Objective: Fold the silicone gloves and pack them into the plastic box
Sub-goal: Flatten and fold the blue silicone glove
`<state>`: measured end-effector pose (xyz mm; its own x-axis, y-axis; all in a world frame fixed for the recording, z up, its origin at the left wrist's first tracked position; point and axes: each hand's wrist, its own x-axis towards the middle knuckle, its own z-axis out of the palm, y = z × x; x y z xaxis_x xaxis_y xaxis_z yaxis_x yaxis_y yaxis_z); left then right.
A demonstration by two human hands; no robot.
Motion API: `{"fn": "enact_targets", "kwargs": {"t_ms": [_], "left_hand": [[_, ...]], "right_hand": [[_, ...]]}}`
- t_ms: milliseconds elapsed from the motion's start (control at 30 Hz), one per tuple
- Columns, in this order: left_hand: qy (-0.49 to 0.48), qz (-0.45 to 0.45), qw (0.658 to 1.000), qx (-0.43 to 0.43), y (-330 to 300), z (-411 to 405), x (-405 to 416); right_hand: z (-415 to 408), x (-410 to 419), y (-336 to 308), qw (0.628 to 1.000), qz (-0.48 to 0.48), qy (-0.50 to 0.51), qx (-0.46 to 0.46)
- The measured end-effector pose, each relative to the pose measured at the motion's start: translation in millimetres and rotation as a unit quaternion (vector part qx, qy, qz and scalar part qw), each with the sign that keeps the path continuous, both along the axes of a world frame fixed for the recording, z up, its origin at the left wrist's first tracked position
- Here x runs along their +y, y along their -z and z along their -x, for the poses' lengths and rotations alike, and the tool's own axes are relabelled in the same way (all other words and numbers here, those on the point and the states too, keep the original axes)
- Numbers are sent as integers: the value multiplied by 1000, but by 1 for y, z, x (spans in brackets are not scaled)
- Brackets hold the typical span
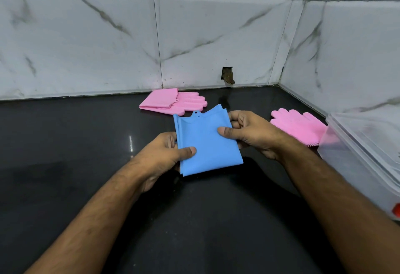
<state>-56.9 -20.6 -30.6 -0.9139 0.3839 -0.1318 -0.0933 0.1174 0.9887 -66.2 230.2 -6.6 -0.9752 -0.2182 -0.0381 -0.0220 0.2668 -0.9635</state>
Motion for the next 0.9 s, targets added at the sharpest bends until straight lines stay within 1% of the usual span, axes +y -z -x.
{"fn": "enact_targets", "kwargs": {"t_ms": [100, 133, 167, 200, 300, 367, 433, 467, 500, 533, 600, 667, 733, 833, 900], "left_hand": [[-25, -8, 999, 30, 5, 2, 3], [-37, -9, 999, 37, 7, 2, 4], [-50, -10, 998, 42, 8, 2, 5], [-65, -10, 997, 46, 9, 1, 7], [-116, 7, 990, 82, 7, -1, 13], [-146, 84, 974, 154, 4, -3, 15], [-161, 194, 938, 238, 1, -7, 16], [-165, 233, 922, 262, 0, -8, 16], [-165, 252, 916, 266, -2, -9, 15], [-158, 257, 920, 251, -4, -8, 13], [-120, 255, 941, 188, -7, -5, 6], [-87, 249, 954, 144, -7, -2, 0], [-91, 243, 956, 138, -3, 0, -2], [-121, 205, 962, 137, 1, 2, -1], [-119, 180, 967, 139, 2, 4, -1]], "right_hand": [[2, -8, 6, 990, -113, 33, 73], [3, -10, 7, 987, -128, 41, 89], [3, -9, 6, 988, -116, 45, 90], [2, -7, 4, 993, -91, 38, 72], [-1, 5, -2, 996, -63, -60, 7], [-3, 10, -5, 991, -62, -117, -11], [-3, 10, -5, 990, -72, -123, -16], [-3, 9, -4, 990, -80, -113, -16], [-3, 7, -3, 991, -88, -101, -17], [-3, 5, -2, 992, -95, -85, -21], [-2, 3, 0, 992, -107, -52, -36], [-2, 3, 2, 992, -110, -35, -52], [-2, 2, 3, 992, -105, -26, -59], [-1, 1, 2, 995, -81, -16, -62], [0, 3, 1, 995, -74, -10, -69]]}}
